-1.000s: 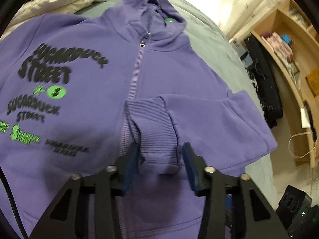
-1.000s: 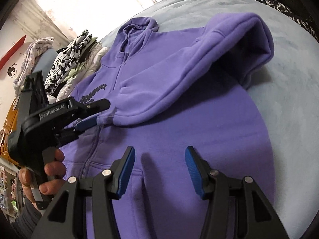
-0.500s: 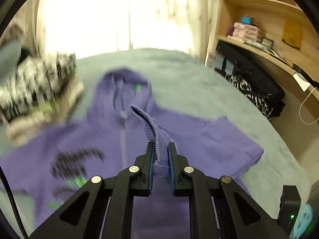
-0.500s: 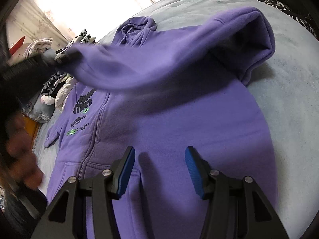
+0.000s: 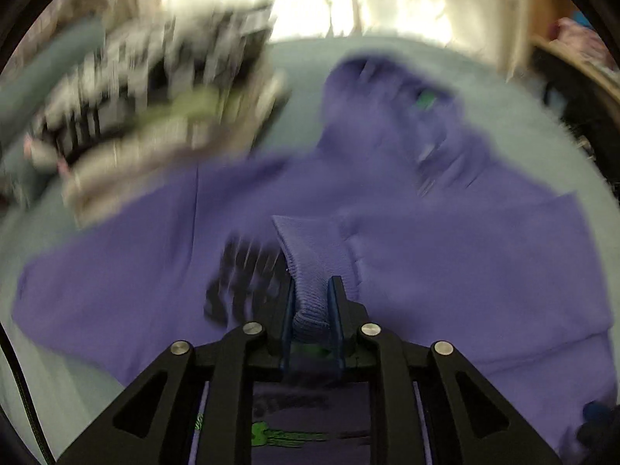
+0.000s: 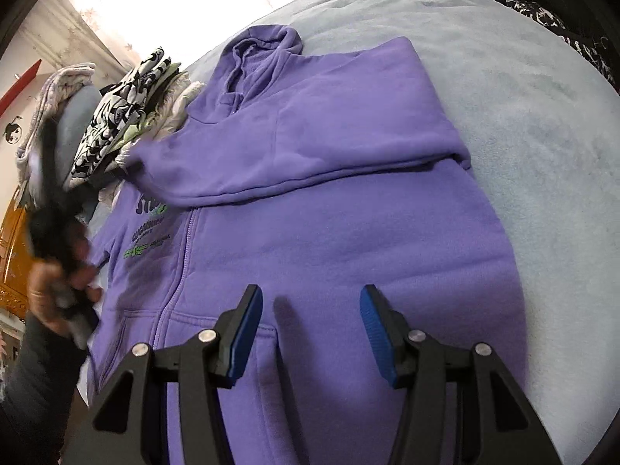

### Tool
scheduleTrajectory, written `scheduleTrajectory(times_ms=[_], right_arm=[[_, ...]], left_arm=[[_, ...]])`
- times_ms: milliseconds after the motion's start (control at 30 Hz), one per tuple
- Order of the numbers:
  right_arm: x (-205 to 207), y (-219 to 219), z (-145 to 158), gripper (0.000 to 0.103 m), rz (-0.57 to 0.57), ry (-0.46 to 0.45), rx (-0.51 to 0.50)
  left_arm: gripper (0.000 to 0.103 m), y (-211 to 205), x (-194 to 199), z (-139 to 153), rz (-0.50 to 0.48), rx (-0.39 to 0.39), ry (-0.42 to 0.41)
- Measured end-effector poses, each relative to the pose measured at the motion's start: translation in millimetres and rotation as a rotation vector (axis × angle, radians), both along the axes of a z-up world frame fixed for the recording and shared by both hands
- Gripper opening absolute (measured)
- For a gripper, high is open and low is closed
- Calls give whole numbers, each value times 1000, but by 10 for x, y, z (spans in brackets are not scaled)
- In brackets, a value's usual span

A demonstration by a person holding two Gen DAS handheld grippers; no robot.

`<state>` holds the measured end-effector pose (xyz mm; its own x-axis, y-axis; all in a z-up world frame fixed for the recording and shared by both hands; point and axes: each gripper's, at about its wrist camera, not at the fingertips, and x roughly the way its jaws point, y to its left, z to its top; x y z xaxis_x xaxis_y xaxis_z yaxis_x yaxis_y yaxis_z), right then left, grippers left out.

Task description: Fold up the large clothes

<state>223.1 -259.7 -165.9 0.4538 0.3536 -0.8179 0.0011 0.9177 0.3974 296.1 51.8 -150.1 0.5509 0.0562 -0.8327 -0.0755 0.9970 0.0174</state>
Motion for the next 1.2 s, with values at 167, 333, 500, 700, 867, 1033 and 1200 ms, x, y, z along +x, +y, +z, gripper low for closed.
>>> scheduleTrajectory(times_ms=[167, 333, 500, 700, 867, 1033, 1200], right_arm=[[152, -126, 212, 53, -7, -29, -5], [661, -471, 377, 67, -75, -71, -24], [1400, -792, 164, 67, -156, -34, -32], [1970, -887, -121, 67, -191, 2, 20], [1934, -899, -73, 16, -201, -75, 5], [1893, -979, -288, 16, -265, -71, -30], [1784, -1090, -100, 41, -247, -28, 54]], left_arm=[[47, 335, -1, 1, 17, -215, -6], [72, 417, 163, -22, 30, -217, -11], [69, 332, 427, -172, 15, -222, 67], [8, 190, 555, -171, 5, -171, 94], [7, 83, 631, 70, -30, -114, -13], [9, 16, 746, -187, -58, -44, 16], [25, 171, 704, -193, -34, -140, 35]])
